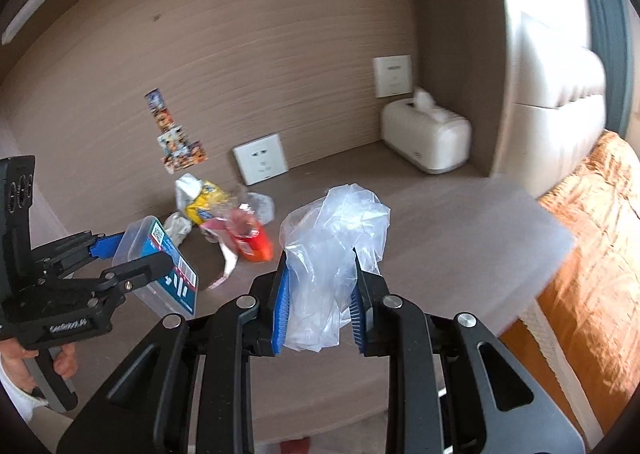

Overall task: Collect trash
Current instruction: 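Carry the clear plastic box in the left tool while the right tool carries the plastic bag to the bin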

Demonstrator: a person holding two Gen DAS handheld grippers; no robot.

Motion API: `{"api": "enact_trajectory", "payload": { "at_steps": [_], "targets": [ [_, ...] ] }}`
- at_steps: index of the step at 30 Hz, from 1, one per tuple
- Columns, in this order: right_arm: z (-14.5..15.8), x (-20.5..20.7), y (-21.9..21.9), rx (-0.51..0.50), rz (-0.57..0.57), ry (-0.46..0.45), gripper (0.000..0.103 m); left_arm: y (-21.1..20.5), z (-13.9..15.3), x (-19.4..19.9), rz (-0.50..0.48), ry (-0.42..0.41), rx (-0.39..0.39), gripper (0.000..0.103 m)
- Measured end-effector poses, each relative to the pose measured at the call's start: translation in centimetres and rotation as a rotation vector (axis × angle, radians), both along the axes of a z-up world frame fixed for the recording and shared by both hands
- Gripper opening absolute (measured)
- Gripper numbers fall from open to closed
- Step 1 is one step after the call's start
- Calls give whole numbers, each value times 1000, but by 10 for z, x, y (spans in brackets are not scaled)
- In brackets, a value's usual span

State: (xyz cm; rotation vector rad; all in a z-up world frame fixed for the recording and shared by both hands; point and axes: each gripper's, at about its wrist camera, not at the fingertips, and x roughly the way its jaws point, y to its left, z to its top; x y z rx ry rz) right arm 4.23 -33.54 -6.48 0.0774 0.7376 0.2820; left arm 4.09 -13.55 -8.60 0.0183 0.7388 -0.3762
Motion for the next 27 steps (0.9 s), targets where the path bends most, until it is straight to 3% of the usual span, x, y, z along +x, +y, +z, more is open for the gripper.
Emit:
{"api": "enact_trajectory", "payload": {
  "at_steps": [5,14,21,27],
  "targets": [
    [-2,-23,-49,-15,-96,13,27,-71,1,-9,-172,5,-9,58],
    [-21,-70,-136,-40,-295,69,27,-186,-24,-27,-433,52,-14,58],
    [-46,-91,-187,-48,-394,125,27,-261,-64,-31,-587,115,-20,58],
    [-91,-91,-218,-59,-434,201,27,-305,-120,-28,-673,191,-20,58]
  ]
}}
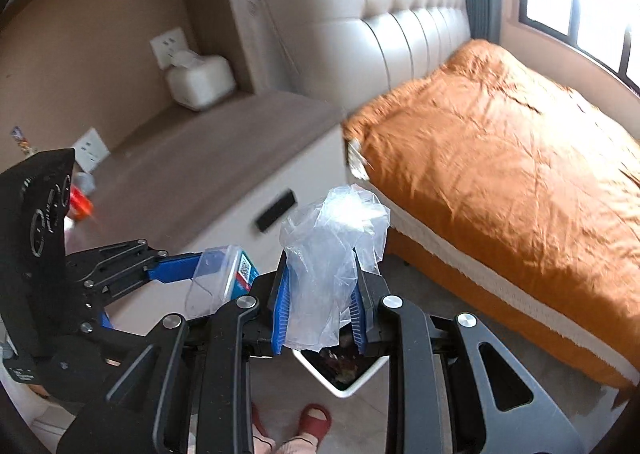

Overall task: Collect trash
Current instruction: 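Carry the clear plastic box in the left tool while the right tool carries the plastic bag to the bin, then open both tools over the white bin to drop the box and bag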

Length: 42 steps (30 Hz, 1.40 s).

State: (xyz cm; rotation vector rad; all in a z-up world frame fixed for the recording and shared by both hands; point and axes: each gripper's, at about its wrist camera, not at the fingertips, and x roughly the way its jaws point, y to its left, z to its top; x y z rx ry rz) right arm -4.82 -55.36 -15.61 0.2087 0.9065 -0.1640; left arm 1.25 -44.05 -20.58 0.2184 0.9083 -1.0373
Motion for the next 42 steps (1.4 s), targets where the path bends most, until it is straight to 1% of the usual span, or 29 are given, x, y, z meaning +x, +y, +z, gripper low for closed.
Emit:
{"api": "enact_trajectory", "payload": {
  "at_steps": [1,2,4,5,9,11,15,16,20,24,26,27,28,29,30,31,32,33,36,40,42],
  "targets": [
    [-7,0,-4,2,-2,9,27,-6,-11,1,-5,9,9,58],
    [-19,2,-10,5,-6,25,27,-13,-25,2,-10,14,36,58],
    [-39,4,-17,9,-9,51,27,-18,-46,4,-21,16,54,58],
    [-48,5,-19,11,-9,62,27,-22,-61,5,-26,32,65,58],
    [-101,12,-29,20,4,120,27,-37,-109,13,-36,63,98,58],
    [-126,17,-31,33,11,141,27,-45,-135,16,-41,60,126,58],
    [-168,27,-29,44,26,172,27,-55,-175,25,-45,61,150,58],
    [-174,29,-28,48,27,176,27,-55,-185,27,-45,62,156,58],
    [-209,37,-29,66,34,199,27,-51,-215,34,-32,92,166,58],
    [-238,41,-29,82,50,222,27,-53,-244,37,-42,101,191,58],
    [-252,41,-27,83,69,238,27,-56,-260,38,-51,100,208,61],
    [-257,41,-26,83,74,245,31,-55,-264,37,-53,98,213,66],
    [-267,41,-26,98,87,261,36,-56,-271,37,-56,94,225,83],
    [-275,42,-26,117,102,282,48,-57,-278,36,-59,89,229,96],
    [-281,42,-25,130,114,302,74,-56,-286,36,-56,80,227,98],
    [-288,42,-23,130,125,319,83,-57,-291,37,-54,83,234,98],
    [-292,40,-21,111,135,328,83,-56,-294,37,-56,89,241,98],
    [-295,40,-20,103,140,336,84,-56,-298,37,-48,72,256,98],
    [-298,37,-16,75,137,342,95,-54,-301,35,-56,51,267,98],
    [-297,33,-15,75,115,339,97,-50,-301,34,-55,23,284,98],
    [-294,34,-14,75,107,338,98,-49,-299,34,-56,24,289,98]
  ]
}}
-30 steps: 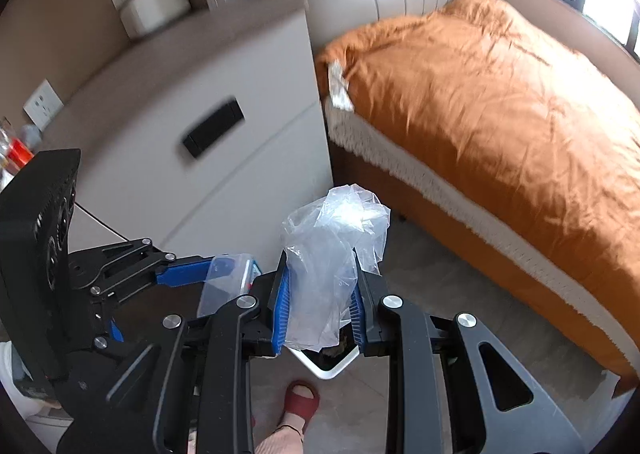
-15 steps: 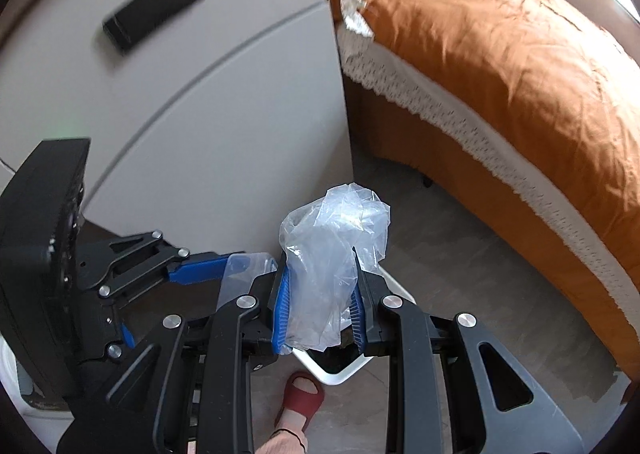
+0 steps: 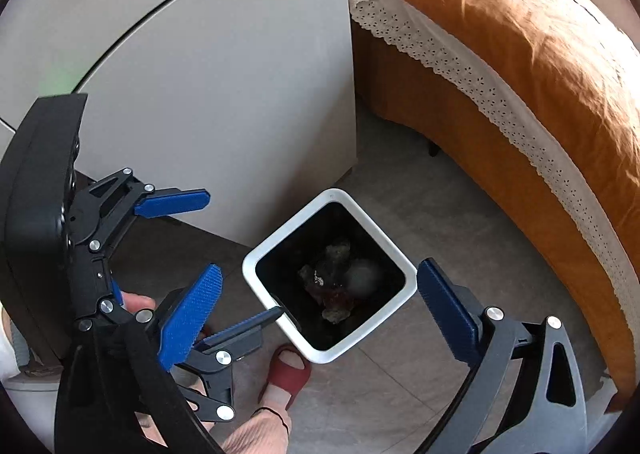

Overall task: Collect trash
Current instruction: 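Open both tools over the white bin to drop the box and bag, then move both tools back over the trash on the desk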

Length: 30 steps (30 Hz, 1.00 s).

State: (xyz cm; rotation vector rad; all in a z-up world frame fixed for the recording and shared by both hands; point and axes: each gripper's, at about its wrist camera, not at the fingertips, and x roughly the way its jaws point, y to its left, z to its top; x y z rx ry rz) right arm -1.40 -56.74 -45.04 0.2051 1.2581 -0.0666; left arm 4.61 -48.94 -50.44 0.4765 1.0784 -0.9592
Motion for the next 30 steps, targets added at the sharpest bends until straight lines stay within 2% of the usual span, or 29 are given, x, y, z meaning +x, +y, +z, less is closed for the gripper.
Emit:
{"api": "enact_trajectory", "payload": {
  "at_steps": [10,16,22,30],
  "targets": [
    [25,1,-4,-6,-43,-41,98,5,22,-2,6,-7,-19,98],
    [59,-3,-5,-8,-68,-79,98,8,54,-4,15,-18,-29,98],
    [115,-13,-12,-42,-107,-149,98,10,104,-8,23,-32,-59,98],
    [208,-29,-22,-28,-154,-270,98,17,197,-26,12,-83,-126,98]
  ]
}}
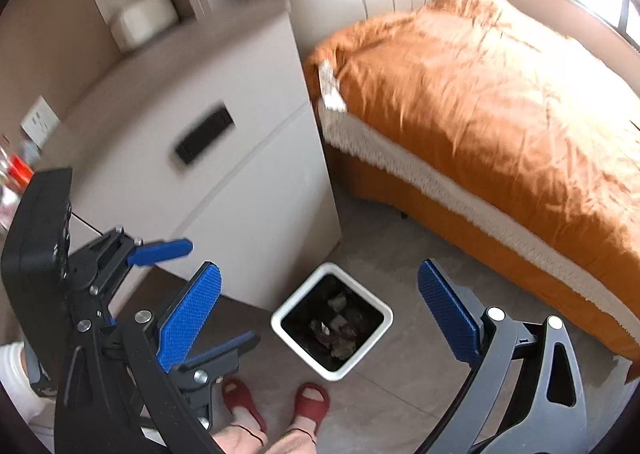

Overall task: Collect trash
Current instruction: 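Move both tools back over the trash on the desk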

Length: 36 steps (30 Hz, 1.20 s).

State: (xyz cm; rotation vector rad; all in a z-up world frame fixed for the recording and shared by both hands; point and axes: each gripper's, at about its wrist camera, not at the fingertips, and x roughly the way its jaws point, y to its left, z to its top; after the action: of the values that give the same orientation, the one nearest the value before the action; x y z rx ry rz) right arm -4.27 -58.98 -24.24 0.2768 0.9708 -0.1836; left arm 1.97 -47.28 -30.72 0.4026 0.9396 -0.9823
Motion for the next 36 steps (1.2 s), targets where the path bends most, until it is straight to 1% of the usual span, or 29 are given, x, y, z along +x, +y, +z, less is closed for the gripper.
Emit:
{"api": "enact_trajectory", "payload": {
  "at_steps": [2,5,8,11,12,16,18,22,26,27,30,32,36],
  "targets": [
    [26,-2,2,-13,1,-42,98,7,31,-7,5,-2,-33,98],
    [60,-2,7,-4,10,-111,98,22,66,-12,28,7,-84,98],
    [88,3,18,-2,38,-178,98,50,103,-13,97,-8,-130,98],
    [108,15,34,6,82,-232,98,78,127,-8,172,-27,-162,98],
    [114,20,40,14,100,-244,98,91,138,-5,209,-47,-169,98],
    [133,39,69,26,183,-285,98,135,163,3,325,-136,-169,98],
    [141,49,87,32,227,-303,98,157,172,8,388,-168,-163,98],
    [156,66,123,48,315,-328,98,196,182,17,500,-206,-161,98],
    [169,83,164,54,412,-350,98,237,184,24,627,-238,-143,98],
    [171,87,172,52,431,-353,98,250,183,27,671,-243,-136,98],
    [177,100,209,44,522,-363,98,283,178,31,751,-238,-107,98],
    [179,109,236,34,590,-364,98,304,174,34,790,-243,-77,98],
    [176,121,279,20,693,-353,98,344,172,34,858,-242,-65,98]
  ]
}}
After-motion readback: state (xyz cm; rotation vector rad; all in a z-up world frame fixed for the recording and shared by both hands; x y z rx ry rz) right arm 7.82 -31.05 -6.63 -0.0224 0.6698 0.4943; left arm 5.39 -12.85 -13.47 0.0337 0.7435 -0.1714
